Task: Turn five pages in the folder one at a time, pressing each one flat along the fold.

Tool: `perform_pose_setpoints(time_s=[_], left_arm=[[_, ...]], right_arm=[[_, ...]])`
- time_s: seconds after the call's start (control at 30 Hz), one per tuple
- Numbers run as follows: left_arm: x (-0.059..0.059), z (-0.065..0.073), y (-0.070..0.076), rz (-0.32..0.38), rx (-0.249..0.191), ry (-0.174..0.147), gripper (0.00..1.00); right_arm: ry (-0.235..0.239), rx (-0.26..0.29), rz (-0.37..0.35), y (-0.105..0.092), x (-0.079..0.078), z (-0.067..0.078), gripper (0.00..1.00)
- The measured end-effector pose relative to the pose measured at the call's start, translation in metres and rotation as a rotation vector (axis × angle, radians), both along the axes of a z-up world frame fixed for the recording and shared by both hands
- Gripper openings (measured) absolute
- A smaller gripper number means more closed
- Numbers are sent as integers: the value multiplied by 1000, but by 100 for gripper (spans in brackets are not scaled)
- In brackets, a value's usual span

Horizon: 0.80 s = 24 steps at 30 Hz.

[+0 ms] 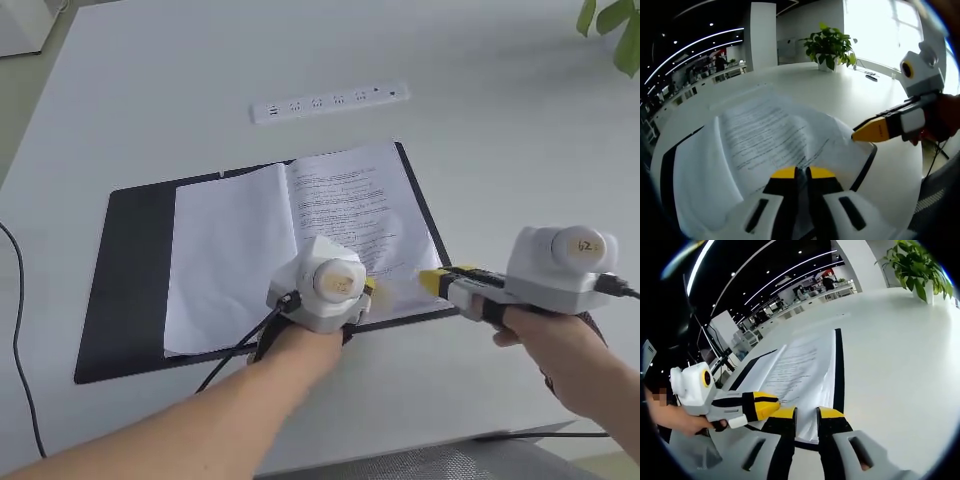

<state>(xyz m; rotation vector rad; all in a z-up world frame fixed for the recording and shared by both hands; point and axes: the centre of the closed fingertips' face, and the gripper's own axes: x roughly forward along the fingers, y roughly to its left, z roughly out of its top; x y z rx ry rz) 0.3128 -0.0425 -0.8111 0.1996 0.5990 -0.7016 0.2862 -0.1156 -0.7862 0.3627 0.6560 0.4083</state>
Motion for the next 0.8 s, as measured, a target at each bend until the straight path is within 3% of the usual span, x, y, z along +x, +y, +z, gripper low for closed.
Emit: perform_pose_setpoints(time_s=[0.33, 0.43, 0.8], left_arm=[[0, 0, 0, -1, 1, 1, 6], [0, 0, 0, 0, 0, 1, 6], [0, 0, 0, 0, 3, 2, 6]], right_arm=[[32, 69, -56, -6, 2, 0, 6], [47, 137, -94, -8, 3, 3, 1], [95, 209, -127, -6, 1, 2, 0]])
